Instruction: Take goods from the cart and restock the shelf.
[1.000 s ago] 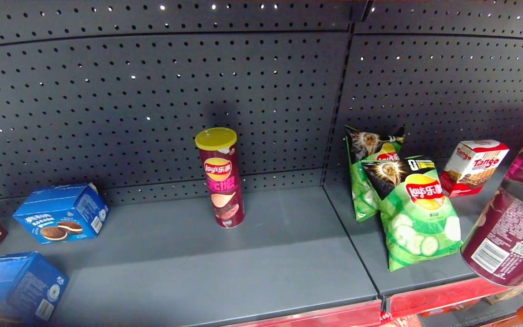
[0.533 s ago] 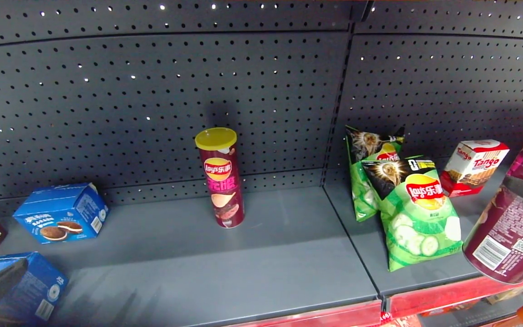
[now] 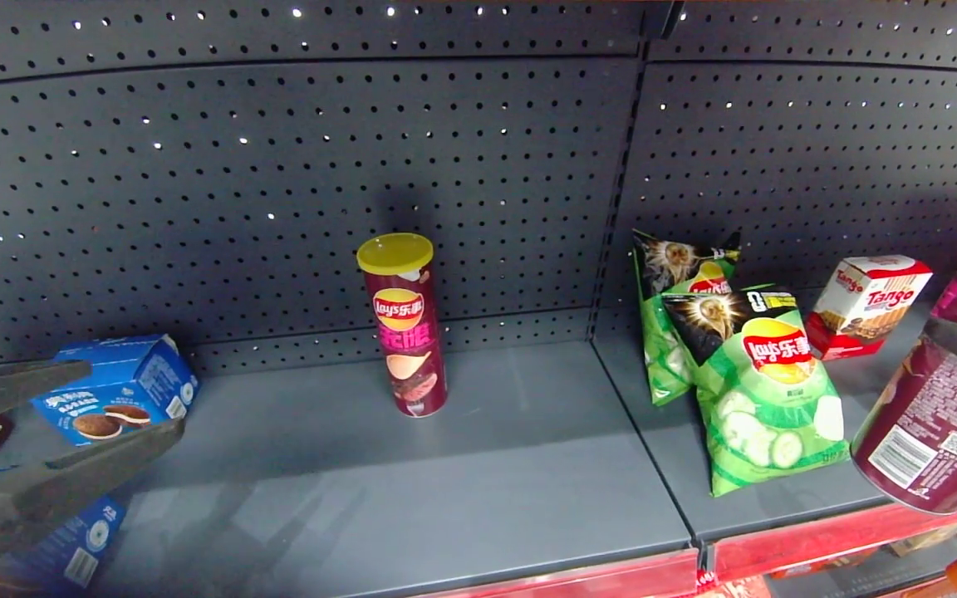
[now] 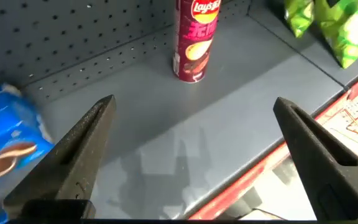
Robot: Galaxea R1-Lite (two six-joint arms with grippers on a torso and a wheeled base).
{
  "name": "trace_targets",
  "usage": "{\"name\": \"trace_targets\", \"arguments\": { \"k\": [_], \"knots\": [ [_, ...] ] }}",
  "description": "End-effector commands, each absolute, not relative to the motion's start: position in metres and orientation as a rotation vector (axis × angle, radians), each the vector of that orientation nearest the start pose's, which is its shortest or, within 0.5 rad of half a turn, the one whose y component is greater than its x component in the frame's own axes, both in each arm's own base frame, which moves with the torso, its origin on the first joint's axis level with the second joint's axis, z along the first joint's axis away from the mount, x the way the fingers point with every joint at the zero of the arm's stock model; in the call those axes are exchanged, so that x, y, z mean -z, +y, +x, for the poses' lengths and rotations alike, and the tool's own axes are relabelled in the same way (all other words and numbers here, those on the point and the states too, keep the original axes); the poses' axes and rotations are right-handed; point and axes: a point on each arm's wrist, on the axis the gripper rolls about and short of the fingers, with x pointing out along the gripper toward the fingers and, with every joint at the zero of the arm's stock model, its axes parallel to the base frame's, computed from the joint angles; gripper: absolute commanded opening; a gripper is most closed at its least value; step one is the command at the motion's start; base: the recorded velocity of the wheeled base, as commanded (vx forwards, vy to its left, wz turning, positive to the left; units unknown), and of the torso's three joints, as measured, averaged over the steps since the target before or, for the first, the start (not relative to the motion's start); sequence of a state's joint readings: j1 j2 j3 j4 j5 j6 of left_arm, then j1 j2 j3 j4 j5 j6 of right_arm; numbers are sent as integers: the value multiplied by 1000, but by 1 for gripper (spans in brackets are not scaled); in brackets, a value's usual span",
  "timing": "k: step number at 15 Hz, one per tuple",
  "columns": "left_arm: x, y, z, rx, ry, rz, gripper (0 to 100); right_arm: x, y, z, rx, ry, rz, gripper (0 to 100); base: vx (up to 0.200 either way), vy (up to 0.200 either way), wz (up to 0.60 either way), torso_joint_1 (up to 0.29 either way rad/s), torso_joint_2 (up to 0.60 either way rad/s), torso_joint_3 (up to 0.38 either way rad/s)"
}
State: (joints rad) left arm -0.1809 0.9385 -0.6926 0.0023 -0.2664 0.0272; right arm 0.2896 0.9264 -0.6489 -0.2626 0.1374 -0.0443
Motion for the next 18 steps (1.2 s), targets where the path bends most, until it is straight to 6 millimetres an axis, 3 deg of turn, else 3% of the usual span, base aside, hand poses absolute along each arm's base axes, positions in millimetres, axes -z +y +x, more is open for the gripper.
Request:
{"name": "trace_targets", "arguments": {
  "k": [1, 4, 6, 10, 12, 16, 18],
  "knots": [
    [-233, -31, 138, 450, 324, 13, 100, -263, 35, 106, -428, 6, -45, 0, 0, 0, 0, 0, 0, 0],
    [-205, -30, 171, 517, 253, -11, 100, -263, 36, 109, -428, 11, -45, 0, 0, 0, 0, 0, 0, 0],
    [-197, -32, 190, 537, 216, -14, 100, -268, 35, 110, -422, -2, -44, 0, 0, 0, 0, 0, 0, 0],
    [-196, -36, 211, 579, 211, -9, 100, -267, 35, 110, -422, 1, -45, 0, 0, 0, 0, 0, 0, 0],
    [-196, -37, 225, 697, 154, -13, 100, -267, 35, 110, -422, 1, -46, 0, 0, 0, 0, 0, 0, 0],
    [-178, -39, 270, 749, 70, 3, 100, -268, 35, 110, -422, -4, -46, 0, 0, 0, 0, 0, 0, 0],
    [-172, -41, 280, 801, 60, 2, 100, -268, 35, 110, -422, -4, -46, 0, 0, 0, 0, 0, 0, 0]
  ]
}}
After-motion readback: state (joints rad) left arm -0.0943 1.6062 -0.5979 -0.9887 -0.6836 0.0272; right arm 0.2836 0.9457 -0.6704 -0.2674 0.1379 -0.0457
